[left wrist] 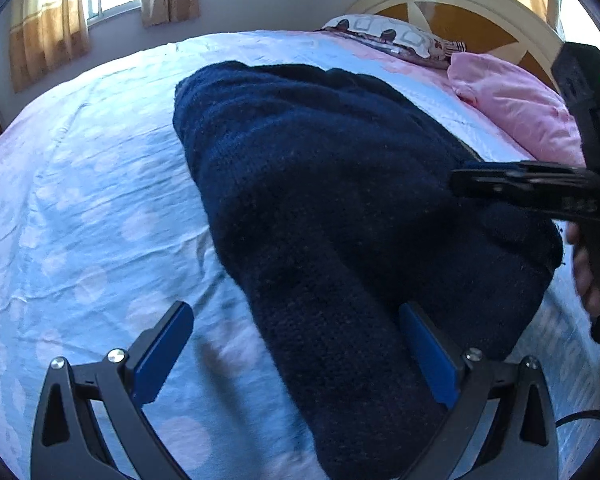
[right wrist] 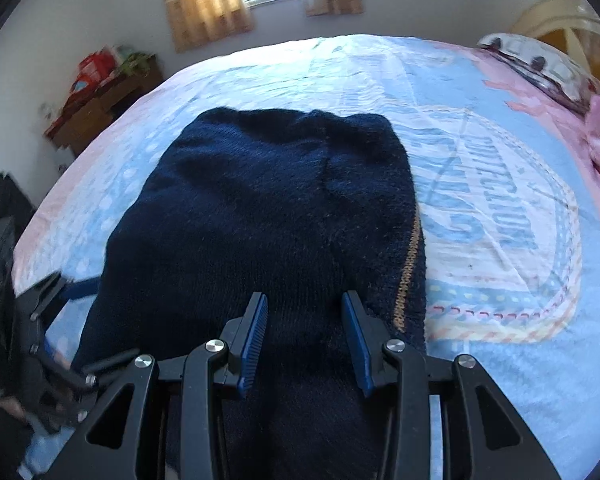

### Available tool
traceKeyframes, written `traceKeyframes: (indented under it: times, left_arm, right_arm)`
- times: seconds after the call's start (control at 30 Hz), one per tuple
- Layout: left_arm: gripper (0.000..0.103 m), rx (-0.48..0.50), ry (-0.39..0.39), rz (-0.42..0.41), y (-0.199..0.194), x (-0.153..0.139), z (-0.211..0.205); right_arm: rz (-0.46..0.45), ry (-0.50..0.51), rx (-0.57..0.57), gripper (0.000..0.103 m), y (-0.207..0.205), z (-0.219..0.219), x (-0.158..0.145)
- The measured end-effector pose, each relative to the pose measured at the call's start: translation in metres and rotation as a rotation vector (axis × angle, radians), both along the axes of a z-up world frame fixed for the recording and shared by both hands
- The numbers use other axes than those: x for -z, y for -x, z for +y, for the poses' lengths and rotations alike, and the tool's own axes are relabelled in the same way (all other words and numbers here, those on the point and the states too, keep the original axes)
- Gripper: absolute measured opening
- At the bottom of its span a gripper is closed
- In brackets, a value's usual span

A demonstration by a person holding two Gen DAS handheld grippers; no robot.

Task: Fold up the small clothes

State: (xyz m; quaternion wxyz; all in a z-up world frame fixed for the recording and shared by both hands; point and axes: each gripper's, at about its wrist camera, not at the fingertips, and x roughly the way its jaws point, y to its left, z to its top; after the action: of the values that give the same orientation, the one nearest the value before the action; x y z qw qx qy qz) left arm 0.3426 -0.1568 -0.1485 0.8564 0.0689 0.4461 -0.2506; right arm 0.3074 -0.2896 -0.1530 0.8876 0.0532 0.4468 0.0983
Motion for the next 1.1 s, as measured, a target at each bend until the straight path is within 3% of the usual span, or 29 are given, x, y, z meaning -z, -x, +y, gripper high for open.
traceKeyframes:
  times: [0.07,0.13,0.17,0.2,0.43,0.87,1.1]
  left_arm:
    - [0.103,-0.002,0.011,0.007,0.000,0.001,0.001]
    - [0.103,-0.004,0.025,0.022,-0.002,0.002,0.002]
    - [0.103,-0.006,0.032,0.030,-0.002,0.002,0.002]
    - [0.103,-0.008,0.041,0.040,-0.004,0.004,0.003]
    - [0.103,-0.005,0.065,0.060,-0.006,0.007,0.005]
    - [0.103,0.002,0.111,0.052,-0.005,0.011,0.011]
    - [0.103,0.005,0.136,0.060,-0.003,0.011,0.020]
  right_arm:
    - [-0.016,-0.068,0.013,0.041,0.006,-0.015,-0.009]
    - [-0.053,-0.118,0.046,0.053,0.012,-0.033,-0.017]
    - [-0.064,-0.128,0.071,0.067,0.012,-0.041,-0.019]
    - [-0.071,-0.133,0.100,0.074,0.012,-0.050,-0.020]
    - [-0.011,-0.272,0.224,0.074,-0.019,-0.102,0.002]
    - [0.080,-0.411,0.163,0.074,-0.091,-0.113,0.039]
    - [0.070,-0.529,0.152,0.074,-0.110,-0.119,0.047]
